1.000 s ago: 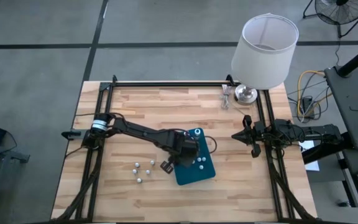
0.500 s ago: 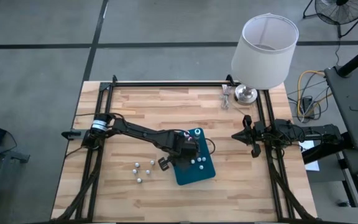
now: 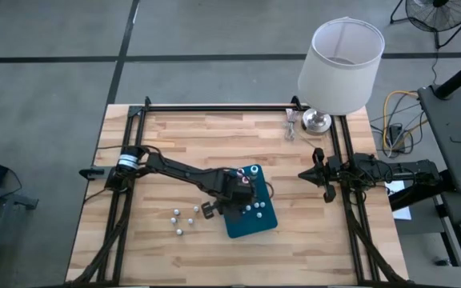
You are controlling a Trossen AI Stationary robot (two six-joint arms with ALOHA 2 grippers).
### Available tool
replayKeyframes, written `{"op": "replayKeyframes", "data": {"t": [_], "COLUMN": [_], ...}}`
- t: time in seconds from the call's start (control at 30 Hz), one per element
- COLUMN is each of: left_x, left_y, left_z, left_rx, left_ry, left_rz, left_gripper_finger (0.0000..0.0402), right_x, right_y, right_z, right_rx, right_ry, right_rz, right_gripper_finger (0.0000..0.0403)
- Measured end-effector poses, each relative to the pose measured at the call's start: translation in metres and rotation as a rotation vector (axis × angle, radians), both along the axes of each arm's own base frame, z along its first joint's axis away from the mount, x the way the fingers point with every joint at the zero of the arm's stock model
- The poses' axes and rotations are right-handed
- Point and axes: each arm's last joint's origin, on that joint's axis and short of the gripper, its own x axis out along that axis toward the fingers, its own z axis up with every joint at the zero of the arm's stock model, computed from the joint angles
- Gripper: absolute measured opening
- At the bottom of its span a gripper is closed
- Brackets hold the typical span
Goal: Pick & Place food coloring
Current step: Put the small green food coloring bottle into the blue bin
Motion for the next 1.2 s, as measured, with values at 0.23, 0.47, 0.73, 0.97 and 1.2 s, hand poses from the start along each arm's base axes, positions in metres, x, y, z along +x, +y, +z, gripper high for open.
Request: {"op": "replayKeyframes", "data": {"t": [0.23, 0.47, 0.73, 0.97, 1.2], "left_x": [0.000, 0.002, 0.003, 0.004, 0.005], "left_y": [0.001, 0.001, 0.001, 0.002, 0.002], "left_z": [-0.006, -0.018, -0.022, -0.022, -0.022], "left_rx": [0.005, 0.017, 0.014, 0.011, -0.006], "left_ry": [-0.002, 0.018, 0.024, 0.024, 0.017], "left_rz": [-0.015, -0.036, -0.035, -0.022, 0.031], "left_gripper_finger": [0.0051, 0.0051, 0.0051, 0.0051, 0.0051], "right_x": [0.000, 0.000, 0.000, 0.000, 0.000], "right_y": [0.000, 0.000, 0.000, 0.000, 0.000], "right_z": [0.000, 0.000, 0.000, 0.000, 0.000], "right_rx": [0.000, 0.000, 0.000, 0.000, 0.000], "right_ry": [0.000, 0.000, 0.000, 0.001, 0.000], "right_rz": [0.000, 0.000, 0.000, 0.000, 0.000], "right_gripper_finger": [0.0009, 0.0009, 0.0009, 0.0009, 0.0009]}}
